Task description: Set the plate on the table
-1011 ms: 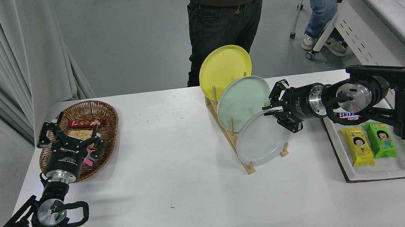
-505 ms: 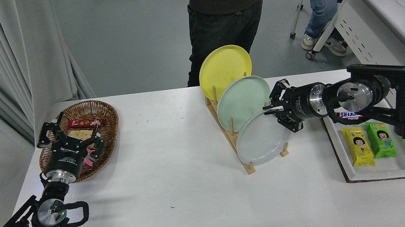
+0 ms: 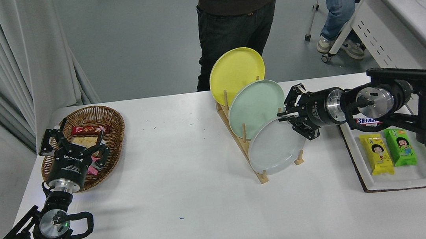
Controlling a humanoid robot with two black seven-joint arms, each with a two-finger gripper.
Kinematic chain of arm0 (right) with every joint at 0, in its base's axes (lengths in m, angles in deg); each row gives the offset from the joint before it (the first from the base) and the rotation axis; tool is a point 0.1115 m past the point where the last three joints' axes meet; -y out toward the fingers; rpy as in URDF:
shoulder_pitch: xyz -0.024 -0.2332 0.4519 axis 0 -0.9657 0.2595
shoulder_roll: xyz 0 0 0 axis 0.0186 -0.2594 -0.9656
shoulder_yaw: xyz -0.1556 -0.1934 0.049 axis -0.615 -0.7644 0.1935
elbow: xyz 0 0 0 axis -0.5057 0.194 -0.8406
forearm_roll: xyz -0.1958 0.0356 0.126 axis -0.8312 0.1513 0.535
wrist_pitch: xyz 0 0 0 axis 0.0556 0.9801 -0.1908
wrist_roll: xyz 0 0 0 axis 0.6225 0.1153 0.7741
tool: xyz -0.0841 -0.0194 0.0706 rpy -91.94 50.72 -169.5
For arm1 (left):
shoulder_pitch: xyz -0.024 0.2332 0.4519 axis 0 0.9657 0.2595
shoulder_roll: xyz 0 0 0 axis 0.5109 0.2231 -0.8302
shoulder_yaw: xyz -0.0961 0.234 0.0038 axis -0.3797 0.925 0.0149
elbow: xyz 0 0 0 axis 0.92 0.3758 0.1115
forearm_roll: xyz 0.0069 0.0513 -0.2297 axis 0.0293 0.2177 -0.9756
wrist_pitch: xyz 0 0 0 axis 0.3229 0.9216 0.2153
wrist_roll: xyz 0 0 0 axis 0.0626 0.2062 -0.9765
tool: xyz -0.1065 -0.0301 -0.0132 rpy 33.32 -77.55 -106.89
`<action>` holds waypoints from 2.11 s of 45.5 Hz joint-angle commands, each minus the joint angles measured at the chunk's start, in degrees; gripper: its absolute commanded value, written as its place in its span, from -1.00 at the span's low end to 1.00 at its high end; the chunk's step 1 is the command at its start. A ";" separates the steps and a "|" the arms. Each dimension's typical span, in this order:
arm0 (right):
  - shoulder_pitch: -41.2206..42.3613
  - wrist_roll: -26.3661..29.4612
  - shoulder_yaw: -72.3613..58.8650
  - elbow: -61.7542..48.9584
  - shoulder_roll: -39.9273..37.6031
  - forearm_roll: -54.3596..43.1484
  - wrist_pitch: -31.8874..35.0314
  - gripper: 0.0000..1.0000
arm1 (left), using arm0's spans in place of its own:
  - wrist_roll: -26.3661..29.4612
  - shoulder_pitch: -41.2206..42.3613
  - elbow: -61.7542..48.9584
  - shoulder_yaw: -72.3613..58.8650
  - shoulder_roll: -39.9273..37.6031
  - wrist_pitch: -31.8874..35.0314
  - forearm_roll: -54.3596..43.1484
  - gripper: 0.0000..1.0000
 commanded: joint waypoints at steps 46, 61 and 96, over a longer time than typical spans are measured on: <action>-0.07 -0.06 0.61 -0.17 0.04 0.08 0.17 -0.89 | 0.00 0.00 0.00 0.00 0.00 0.00 -0.06 0.96; -0.07 -0.06 0.61 -0.17 0.04 0.09 0.17 -0.89 | 0.00 0.00 0.00 0.00 0.00 0.00 -0.06 0.96; -0.07 -0.06 0.70 -0.08 0.13 0.17 0.34 -1.00 | 0.00 0.00 0.00 0.00 0.00 0.00 -0.06 0.96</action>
